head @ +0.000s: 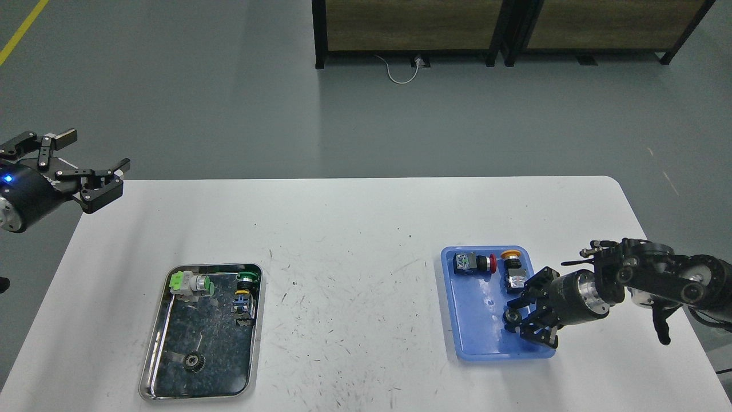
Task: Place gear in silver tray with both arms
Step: 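Grasp the second black gear in the blue tray with the right gripper, then carry the gear toward the silver tray and release it on the table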
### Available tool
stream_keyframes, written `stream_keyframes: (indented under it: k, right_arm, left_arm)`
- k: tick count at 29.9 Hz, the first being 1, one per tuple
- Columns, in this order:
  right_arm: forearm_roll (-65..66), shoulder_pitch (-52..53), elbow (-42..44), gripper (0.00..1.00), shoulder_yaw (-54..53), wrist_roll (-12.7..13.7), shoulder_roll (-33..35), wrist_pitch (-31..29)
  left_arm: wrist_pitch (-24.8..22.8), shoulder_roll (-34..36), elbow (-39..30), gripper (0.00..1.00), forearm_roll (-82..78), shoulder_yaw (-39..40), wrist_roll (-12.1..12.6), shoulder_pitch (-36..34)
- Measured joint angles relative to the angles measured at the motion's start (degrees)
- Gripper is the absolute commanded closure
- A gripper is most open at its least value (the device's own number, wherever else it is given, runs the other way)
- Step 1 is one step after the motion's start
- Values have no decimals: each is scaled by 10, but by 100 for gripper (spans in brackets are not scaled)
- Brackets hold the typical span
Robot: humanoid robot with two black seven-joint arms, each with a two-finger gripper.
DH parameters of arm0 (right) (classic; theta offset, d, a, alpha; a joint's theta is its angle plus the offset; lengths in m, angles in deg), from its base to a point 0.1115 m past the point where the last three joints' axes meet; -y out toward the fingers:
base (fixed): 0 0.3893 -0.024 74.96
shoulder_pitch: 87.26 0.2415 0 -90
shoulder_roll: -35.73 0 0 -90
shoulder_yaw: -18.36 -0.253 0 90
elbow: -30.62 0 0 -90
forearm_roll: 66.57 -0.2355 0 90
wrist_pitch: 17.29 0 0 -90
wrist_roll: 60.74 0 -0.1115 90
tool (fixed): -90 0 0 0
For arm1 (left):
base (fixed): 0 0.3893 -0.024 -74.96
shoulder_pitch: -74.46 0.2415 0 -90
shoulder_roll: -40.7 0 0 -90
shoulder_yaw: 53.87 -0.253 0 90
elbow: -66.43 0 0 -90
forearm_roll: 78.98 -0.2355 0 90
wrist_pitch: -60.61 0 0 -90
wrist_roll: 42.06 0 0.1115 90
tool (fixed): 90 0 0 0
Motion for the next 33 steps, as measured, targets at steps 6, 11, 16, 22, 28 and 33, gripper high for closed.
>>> stream_keyframes:
  k: [6, 11, 16, 22, 28, 33]
  right_arm:
    - [0, 0, 0, 71, 1, 0, 3, -1]
    - [1, 0, 0, 78, 1, 0, -1, -1]
    - [1, 6, -1, 78, -3, -2, -2, -10]
    - [-6, 43, -9, 76, -32, -4, -19, -32]
    - [-16, 72, -5, 75, -14, -5, -104, -35]
    - [-28, 98, 20, 75, 21, -5, -184, -32]
  left_arm:
    - [0, 0, 0, 2, 0, 0, 0, 0]
    - [1, 1, 0, 2, 0, 0, 0, 1]
    - [1, 3, 0, 2, 0, 0, 0, 1]
    - [1, 3, 0, 2, 0, -1, 0, 1]
    - [1, 3, 0, 2, 0, -1, 0, 1]
    - [2, 0, 0, 2, 0, -1, 0, 0]
